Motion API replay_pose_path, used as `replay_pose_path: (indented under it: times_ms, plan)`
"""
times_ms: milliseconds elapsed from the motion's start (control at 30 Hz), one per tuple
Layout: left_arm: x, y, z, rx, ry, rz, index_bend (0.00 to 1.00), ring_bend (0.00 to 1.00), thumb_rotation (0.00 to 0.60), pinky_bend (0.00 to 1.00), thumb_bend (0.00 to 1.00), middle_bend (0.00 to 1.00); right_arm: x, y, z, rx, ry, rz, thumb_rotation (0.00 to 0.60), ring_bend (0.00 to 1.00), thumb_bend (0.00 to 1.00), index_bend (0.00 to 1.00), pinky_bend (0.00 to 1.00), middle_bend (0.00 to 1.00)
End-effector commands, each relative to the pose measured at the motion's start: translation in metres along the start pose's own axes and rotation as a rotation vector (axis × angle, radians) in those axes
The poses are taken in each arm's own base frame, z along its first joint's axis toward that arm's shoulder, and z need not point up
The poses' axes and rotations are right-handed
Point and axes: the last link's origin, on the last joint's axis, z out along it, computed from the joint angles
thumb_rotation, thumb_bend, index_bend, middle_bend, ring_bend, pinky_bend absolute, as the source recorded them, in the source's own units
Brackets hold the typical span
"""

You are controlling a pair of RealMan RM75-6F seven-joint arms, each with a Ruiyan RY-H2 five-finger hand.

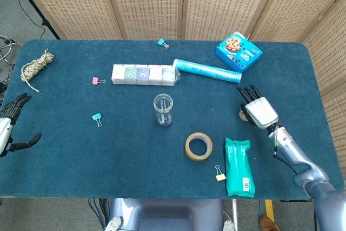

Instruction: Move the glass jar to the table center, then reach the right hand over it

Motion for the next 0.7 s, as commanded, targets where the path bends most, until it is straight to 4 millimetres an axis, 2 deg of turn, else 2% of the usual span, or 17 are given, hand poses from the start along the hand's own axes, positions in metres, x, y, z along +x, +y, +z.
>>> replay_pose_path:
  times_ms: [33, 167, 500, 700]
  plan:
    - [0.002, 0.0, -0.001, -0.004, 0.004, -0.005, 0.0, 0.0, 0.6, 0.0, 0.28, 0.0, 0.016, 0.004, 0.001, -0.007, 0.053, 0.016, 0.6, 0.0, 0.52, 0.59, 0.0, 0.0]
    - [0.003, 0.0, -0.002, -0.011, 0.007, -0.013, 0.0, 0.0, 0.6, 0.0, 0.28, 0.0, 0.037, 0.004, 0.001, -0.005, 0.105, 0.04, 0.6, 0.0, 0.53, 0.59, 0.0, 0.0]
    - [0.005, 0.004, 0.006, -0.041, 0.008, -0.014, 0.0, 0.0, 0.6, 0.0, 0.28, 0.0, 0.106, -0.003, 0.0, 0.013, 0.241, 0.023, 0.6, 0.0, 0.53, 0.6, 0.0, 0.0]
    - [0.006, 0.004, 0.008, -0.045, 0.012, -0.008, 0.0, 0.0, 0.6, 0.0, 0.28, 0.0, 0.144, -0.013, 0.009, 0.02, 0.285, 0.037, 0.6, 0.0, 0.53, 0.6, 0.0, 0.0]
